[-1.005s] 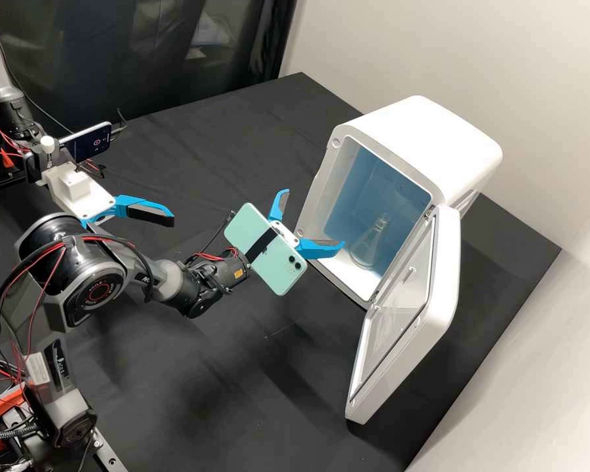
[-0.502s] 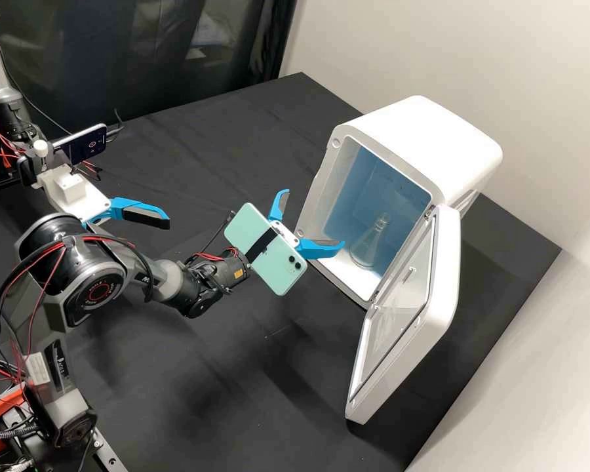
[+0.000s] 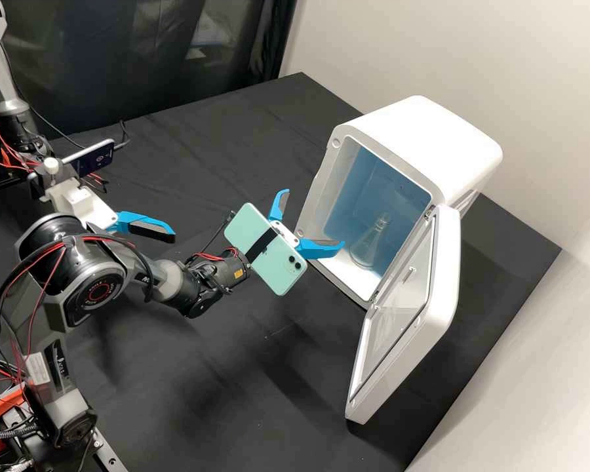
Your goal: Take the flask out of the incubator
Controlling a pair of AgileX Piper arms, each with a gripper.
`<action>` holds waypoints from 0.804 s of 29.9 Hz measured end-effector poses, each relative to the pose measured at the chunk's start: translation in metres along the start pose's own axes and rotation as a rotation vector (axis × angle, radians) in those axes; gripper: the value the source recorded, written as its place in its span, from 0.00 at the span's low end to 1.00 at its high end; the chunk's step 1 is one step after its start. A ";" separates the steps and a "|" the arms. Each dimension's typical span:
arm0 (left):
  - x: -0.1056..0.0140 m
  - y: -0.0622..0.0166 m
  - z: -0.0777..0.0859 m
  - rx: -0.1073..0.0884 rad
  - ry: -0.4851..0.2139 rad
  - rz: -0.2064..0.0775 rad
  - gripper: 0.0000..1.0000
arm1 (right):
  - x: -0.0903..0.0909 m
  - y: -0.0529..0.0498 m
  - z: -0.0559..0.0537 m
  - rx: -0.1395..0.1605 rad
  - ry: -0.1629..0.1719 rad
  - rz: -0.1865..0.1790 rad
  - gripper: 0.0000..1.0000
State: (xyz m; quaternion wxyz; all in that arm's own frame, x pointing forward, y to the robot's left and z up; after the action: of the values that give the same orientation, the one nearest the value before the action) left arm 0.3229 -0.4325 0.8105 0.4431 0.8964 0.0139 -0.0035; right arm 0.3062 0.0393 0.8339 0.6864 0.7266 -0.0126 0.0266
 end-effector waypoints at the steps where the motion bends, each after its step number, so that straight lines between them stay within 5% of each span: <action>1: 0.002 -0.0016 -0.003 0.000 0.009 -0.006 1.00 | 0.000 0.000 0.000 0.000 0.000 0.000 1.00; 10: 0.012 -0.0143 -0.030 -0.010 0.097 -0.044 1.00 | 0.000 0.000 0.000 0.000 0.000 0.000 1.00; 19: 0.016 -0.0191 -0.062 -0.022 0.191 -0.056 1.00 | 0.000 0.000 0.000 0.000 0.000 0.000 1.00; 24: 0.016 -0.0265 -0.078 -0.032 0.241 -0.092 1.00 | 0.000 0.000 0.000 0.000 0.000 0.000 1.00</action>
State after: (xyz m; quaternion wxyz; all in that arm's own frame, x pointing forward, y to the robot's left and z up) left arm 0.3381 -0.3544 0.8362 0.4516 0.8816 0.1082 0.0842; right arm 0.3062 0.0393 0.8339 0.6864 0.7266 -0.0126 0.0266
